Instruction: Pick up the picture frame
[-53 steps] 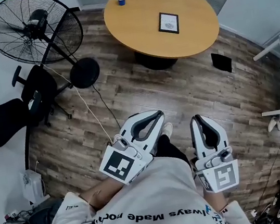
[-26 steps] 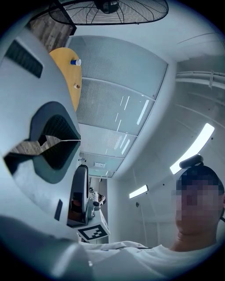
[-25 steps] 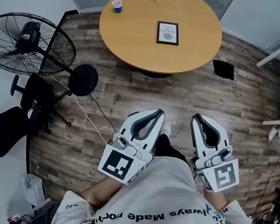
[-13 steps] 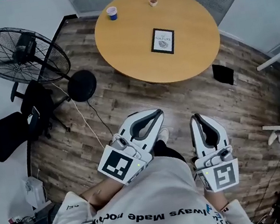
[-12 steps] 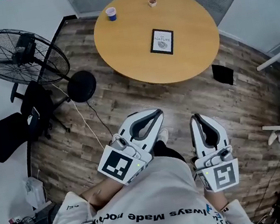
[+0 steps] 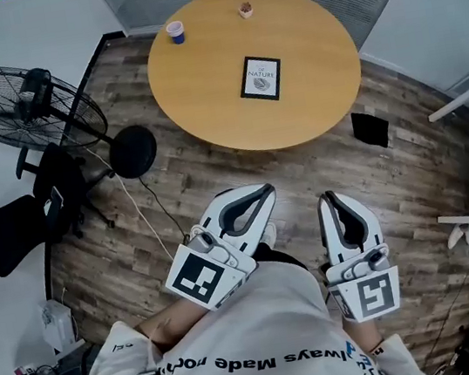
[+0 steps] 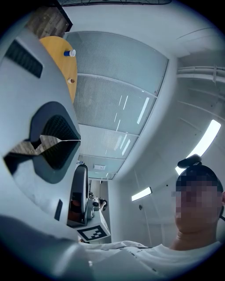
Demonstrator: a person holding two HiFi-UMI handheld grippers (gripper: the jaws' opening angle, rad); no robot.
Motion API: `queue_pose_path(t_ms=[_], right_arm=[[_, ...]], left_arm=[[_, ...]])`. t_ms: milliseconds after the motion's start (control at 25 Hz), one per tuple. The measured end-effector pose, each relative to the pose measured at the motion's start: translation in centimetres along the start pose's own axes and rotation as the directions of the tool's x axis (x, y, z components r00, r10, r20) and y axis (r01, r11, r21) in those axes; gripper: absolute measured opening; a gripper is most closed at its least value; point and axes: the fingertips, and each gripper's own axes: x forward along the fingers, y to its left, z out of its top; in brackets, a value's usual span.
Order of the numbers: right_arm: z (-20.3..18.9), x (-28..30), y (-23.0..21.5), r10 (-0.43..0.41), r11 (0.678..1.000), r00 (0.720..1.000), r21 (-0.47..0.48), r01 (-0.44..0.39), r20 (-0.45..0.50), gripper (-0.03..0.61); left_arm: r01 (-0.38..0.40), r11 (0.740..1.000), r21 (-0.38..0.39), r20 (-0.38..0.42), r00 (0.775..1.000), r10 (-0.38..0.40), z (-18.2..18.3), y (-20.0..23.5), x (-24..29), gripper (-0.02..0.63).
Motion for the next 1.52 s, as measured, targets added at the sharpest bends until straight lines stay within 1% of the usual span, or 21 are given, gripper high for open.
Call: queue_pose_path(t_ms=[240, 400, 600, 880, 1240, 1520], right_arm=[[-0.3, 0.6, -2.5, 0.028, 1.000, 1.000, -0.006, -0.028, -0.001, 0.044], [-0.5, 1.1, -4.0, 0.043, 0.999, 0.999, 0.001, -0.043, -0.006, 0.044], [-0.8, 1.6, -5.2, 0.051, 0.999, 0.999, 0.006, -0.051, -0.007, 0.044], [-0.8, 2.7, -5.6, 0.060, 0.998, 0.998, 0.010, -0.060, -0.007, 0.044], [-0.8, 5.1, -6.0, 0.059, 0.998, 0.998, -0.005, -0.059, -0.003, 0.044], [-0.5, 8.9, -6.7, 0.064, 0.998, 0.998, -0.018, -0.065, -0.013, 0.044]], left_arm=[[-0.013, 1.000, -0.001, 0.001, 1.000, 0.013, -0.1, 0.0, 2.6, 0.029], [-0.021, 1.000, -0.008, 0.018, 1.000, 0.021, 0.1, 0.1, 4.2, 0.029], [-0.031, 0.999, -0.012, 0.005, 1.000, 0.031, -0.1, 0.5, 5.4, 0.029], [-0.045, 0.999, -0.005, -0.007, 0.999, 0.045, -0.4, 1.7, 5.7, 0.029], [-0.042, 0.999, -0.011, 0.010, 0.999, 0.042, -0.1, 3.8, 6.6, 0.029], [-0.040, 0.999, -0.010, 0.006, 0.999, 0.040, 0.4, 7.2, 8.1, 0.029]])
